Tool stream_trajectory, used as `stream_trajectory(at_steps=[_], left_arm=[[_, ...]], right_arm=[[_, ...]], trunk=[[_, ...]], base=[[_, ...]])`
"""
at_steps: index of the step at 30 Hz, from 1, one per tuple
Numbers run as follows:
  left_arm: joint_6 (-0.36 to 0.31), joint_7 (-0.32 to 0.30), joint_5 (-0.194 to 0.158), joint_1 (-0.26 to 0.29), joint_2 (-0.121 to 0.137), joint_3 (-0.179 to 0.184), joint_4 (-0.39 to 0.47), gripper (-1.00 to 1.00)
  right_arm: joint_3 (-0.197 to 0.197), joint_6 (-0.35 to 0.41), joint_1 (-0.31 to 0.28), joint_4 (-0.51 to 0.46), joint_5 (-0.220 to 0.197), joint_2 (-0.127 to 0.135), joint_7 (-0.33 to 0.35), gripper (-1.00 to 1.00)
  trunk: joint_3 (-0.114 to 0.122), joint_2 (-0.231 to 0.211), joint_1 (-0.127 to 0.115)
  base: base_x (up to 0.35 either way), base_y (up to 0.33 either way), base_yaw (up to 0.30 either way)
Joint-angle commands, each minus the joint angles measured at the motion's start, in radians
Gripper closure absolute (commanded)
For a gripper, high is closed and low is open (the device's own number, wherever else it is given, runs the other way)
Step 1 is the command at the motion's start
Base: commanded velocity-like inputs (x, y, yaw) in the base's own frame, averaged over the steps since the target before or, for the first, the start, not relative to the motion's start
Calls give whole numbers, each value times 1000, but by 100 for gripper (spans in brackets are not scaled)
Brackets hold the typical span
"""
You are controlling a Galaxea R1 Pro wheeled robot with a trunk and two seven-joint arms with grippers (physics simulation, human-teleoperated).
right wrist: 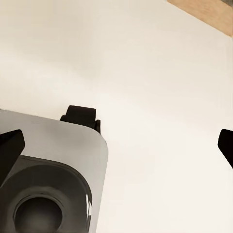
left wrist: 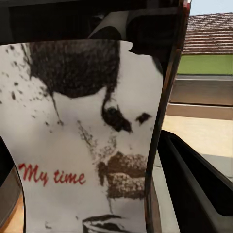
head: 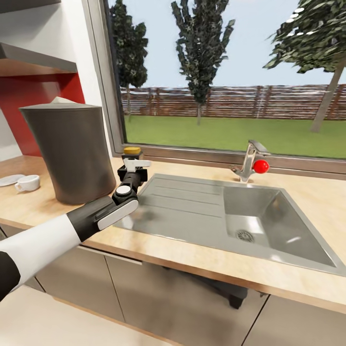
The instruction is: Set up a coffee station on the kitchen countertop: keep the coffee maker on the countertop, move the bottle of coffee from the kitchen shelf to the counter next to the coffee maker, place a paper coffee filter on top of the coffee maker, put the saucer next to the coffee maker with the coffee cup on the saucer, and place the electric kettle next to the coffee maker.
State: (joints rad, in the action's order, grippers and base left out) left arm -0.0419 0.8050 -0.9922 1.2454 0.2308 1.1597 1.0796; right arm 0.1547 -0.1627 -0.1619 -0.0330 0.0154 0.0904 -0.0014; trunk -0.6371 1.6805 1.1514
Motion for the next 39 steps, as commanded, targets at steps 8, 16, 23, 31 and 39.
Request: stream_trajectory(at_steps=[8, 16, 23, 31, 39], left_arm=[[-6, 6, 0, 2, 1, 3, 2, 100], [-6, 6, 0, 2, 1, 3, 2, 100], [-6, 6, 0, 2, 1, 3, 2, 100], [-6, 8, 0, 2, 1, 3, 2, 100], [-6, 8, 0, 2, 1, 3, 2, 100]], right_arm=[[4, -3, -1, 1, 2, 0, 0, -100], [4, -3, -1, 1, 2, 0, 0, -100], [4, -3, -1, 1, 2, 0, 0, -100], [4, -3, -1, 1, 2, 0, 0, -100], [3, -3, -1, 1, 2, 0, 0, -100]], trunk=[[-1, 0, 0], [-17, 35, 19], [-39, 84, 46], [-42, 91, 50], [-42, 91, 50]], base=[[36, 0, 0], [2, 0, 0], [0, 0, 0], [0, 0, 0], [42, 32, 0]])
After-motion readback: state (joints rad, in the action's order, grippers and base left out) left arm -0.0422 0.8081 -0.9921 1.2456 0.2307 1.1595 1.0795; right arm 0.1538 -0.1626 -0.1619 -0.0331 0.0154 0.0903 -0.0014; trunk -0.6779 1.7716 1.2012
